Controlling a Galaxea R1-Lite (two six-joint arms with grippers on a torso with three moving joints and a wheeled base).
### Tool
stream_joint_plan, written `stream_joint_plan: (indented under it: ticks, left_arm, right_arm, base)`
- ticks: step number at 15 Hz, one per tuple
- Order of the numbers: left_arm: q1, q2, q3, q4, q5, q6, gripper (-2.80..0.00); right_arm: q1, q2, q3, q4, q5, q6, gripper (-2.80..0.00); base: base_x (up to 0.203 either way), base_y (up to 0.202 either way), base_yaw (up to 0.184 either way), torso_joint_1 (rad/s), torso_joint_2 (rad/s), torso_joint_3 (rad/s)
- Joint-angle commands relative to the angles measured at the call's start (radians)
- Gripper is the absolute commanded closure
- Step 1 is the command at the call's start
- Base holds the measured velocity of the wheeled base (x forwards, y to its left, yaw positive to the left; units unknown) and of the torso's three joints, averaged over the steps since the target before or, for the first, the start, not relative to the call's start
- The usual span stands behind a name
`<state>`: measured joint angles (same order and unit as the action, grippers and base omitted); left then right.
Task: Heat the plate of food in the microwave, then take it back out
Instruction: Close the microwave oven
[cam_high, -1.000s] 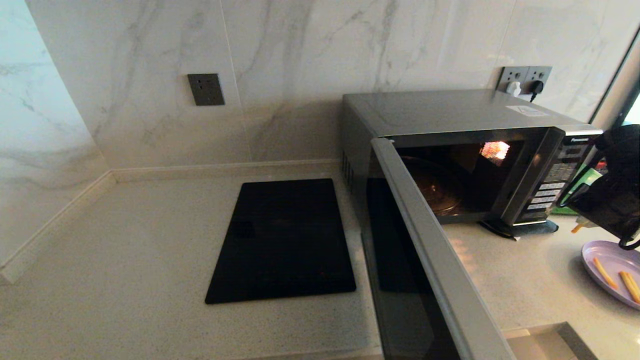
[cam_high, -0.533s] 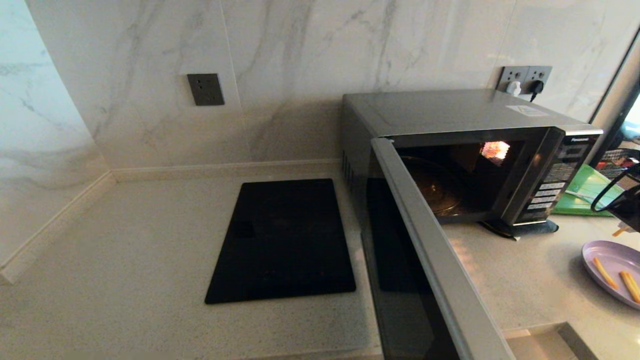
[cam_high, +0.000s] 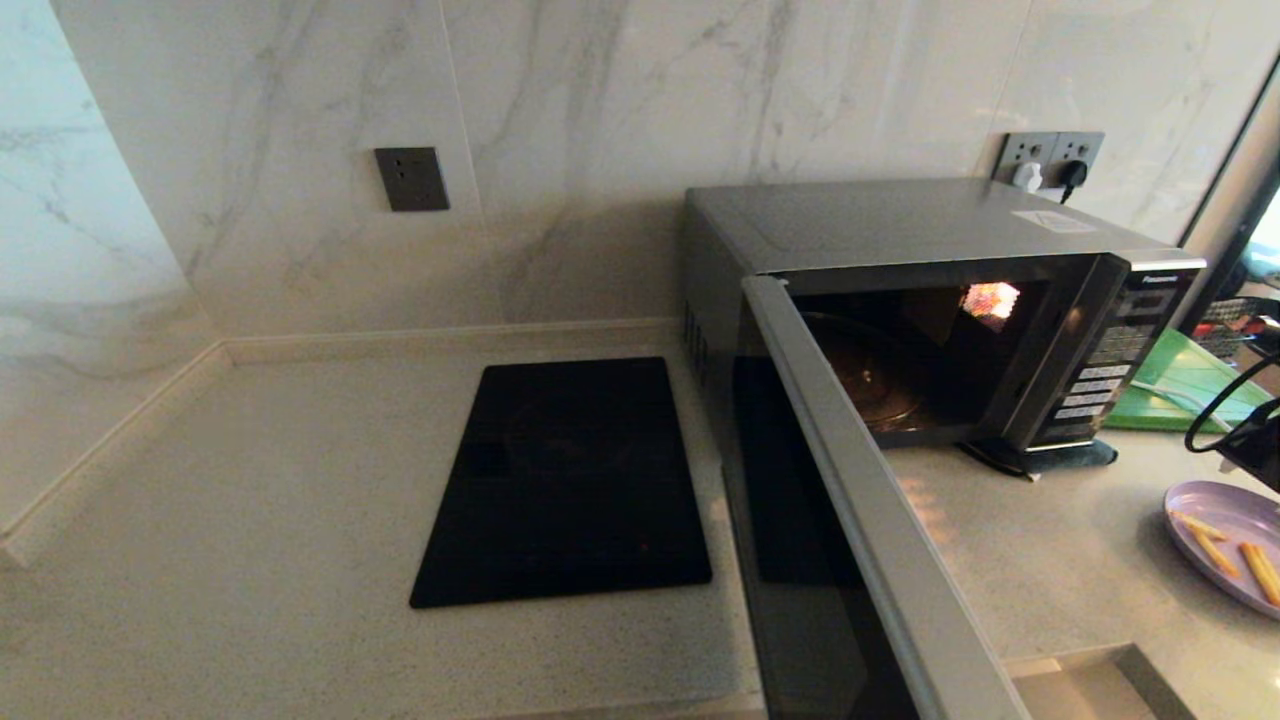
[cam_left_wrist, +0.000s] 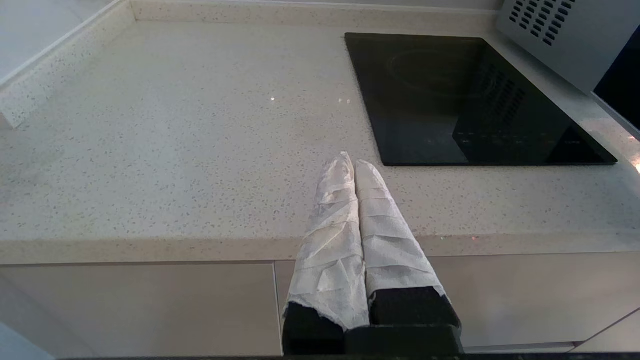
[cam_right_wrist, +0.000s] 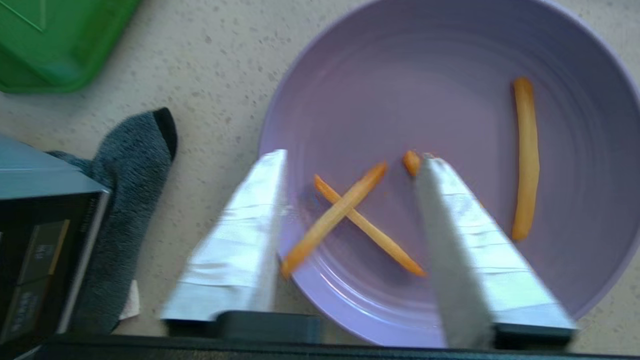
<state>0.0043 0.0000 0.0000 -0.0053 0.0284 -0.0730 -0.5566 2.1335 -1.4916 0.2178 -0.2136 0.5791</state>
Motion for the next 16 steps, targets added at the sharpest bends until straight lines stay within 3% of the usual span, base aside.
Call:
stream_joint_plan:
  ticks: [1, 4, 9, 16]
  left_arm:
    - [0.0, 0.002, 0.0, -0.001, 0.001, -0.001, 0.0]
    - [0.0, 0.002, 0.0, -0.001, 0.001, -0.001, 0.0]
    - [0.0, 0.001, 0.0, -0.001, 0.001, -0.001, 0.0]
    - [0.0, 0.0, 0.0, -0.001, 0.001, -0.001, 0.0]
  right_arm:
    - [0.0, -0.024, 0.014, 0.002, -0.001, 0.002, -2.8]
    - [0.001, -0.099, 0.027, 0.002, 0.013, 0.002, -2.8]
    - [0.035, -0.36, 0.027, 0.019, 0.166, 0.0, -2.8]
    - [0.291, -0.71, 0.015, 0.333, 0.302, -0.002, -2.8]
  base:
    - [0.0, 0.0, 0.0, 0.0, 0.0, 0.0]
    - [0.0, 0.0, 0.0, 0.0, 0.0, 0.0]
    - [0.0, 0.0, 0.0, 0.0, 0.0, 0.0]
    - [0.0, 0.0, 0.0, 0.0, 0.0, 0.0]
